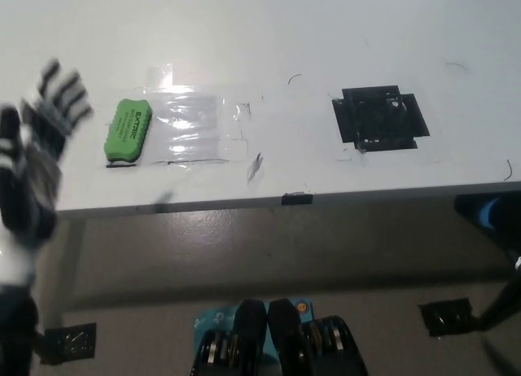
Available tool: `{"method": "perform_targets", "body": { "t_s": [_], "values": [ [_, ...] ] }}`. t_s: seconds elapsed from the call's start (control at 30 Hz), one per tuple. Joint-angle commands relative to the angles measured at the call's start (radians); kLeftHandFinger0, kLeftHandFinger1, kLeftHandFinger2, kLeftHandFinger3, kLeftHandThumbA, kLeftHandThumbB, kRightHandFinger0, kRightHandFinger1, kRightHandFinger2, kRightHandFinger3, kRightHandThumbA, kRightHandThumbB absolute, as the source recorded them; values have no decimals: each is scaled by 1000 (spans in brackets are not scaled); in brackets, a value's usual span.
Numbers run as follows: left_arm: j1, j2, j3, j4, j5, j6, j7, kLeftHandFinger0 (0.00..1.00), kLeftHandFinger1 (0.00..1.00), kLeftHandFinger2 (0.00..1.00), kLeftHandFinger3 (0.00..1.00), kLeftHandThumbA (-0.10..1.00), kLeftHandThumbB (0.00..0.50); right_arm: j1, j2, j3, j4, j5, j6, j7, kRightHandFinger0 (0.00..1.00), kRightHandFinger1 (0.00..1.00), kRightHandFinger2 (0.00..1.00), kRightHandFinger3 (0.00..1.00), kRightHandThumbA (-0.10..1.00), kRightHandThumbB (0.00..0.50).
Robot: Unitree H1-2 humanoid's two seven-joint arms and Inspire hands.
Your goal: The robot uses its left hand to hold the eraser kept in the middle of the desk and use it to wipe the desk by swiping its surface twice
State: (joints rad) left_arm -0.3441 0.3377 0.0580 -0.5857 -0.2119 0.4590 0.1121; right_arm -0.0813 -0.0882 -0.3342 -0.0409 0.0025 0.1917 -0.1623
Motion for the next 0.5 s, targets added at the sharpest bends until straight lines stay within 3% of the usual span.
{"method": "perform_targets", "body": {
  "t_s": [0.0, 0.03, 0.07, 0.1, 0.2, 0.3, 0.4, 0.43, 0.47],
  "values": [
    [-104, 83, -37, 81, 191, -56, -29, 1000, 1000, 1000, 1000, 1000, 93, 0, -21, 4, -49, -1, 19, -3, 993, 975, 919, 960, 1000, 64],
    [-171, 163, -98, 198, 310, -123, -50, 1000, 1000, 1000, 1000, 1000, 83, -2, -19, 3, -51, 0, 30, -5, 993, 972, 915, 957, 1000, 74],
    [-213, 204, -138, 247, 371, -114, -61, 1000, 1000, 1000, 1000, 1000, 59, -1, -23, 7, -50, -4, 24, -3, 991, 970, 914, 959, 1000, 64],
    [-248, 236, -173, 308, 424, -158, -68, 1000, 1000, 1000, 1000, 1000, 2, 2, -24, 7, -56, -5, 30, -2, 988, 968, 913, 959, 1000, 61],
    [-364, 340, -325, 506, 600, -223, -108, 1000, 1000, 1000, 1000, 1000, 53, 0, -28, 7, -54, 3, 33, 6, 979, 958, 906, 935, 1000, 71],
    [-464, 389, -470, 691, 754, -294, -99, 1000, 1000, 1000, 1000, 1000, 119, 5, -32, 11, -60, 5, 40, 14, 997, 970, 917, 949, 1000, 73],
    [-523, 405, -575, 773, 860, -276, -95, 1000, 1000, 1000, 1000, 1000, 212, 11, -30, 13, -61, 5, 42, 16, 988, 959, 902, 934, 1000, 75],
    [-541, 405, -607, 801, 884, -273, -94, 1000, 1000, 1000, 1000, 1000, 217, 17, -28, 14, -62, 5, 40, 18, 987, 960, 902, 935, 1000, 74],
    [-586, 407, -686, 843, 980, -241, -118, 1000, 1000, 1000, 1000, 1000, 258, 21, -30, 16, -57, 9, 34, 24, 985, 960, 904, 938, 1000, 86]
  ]
}}
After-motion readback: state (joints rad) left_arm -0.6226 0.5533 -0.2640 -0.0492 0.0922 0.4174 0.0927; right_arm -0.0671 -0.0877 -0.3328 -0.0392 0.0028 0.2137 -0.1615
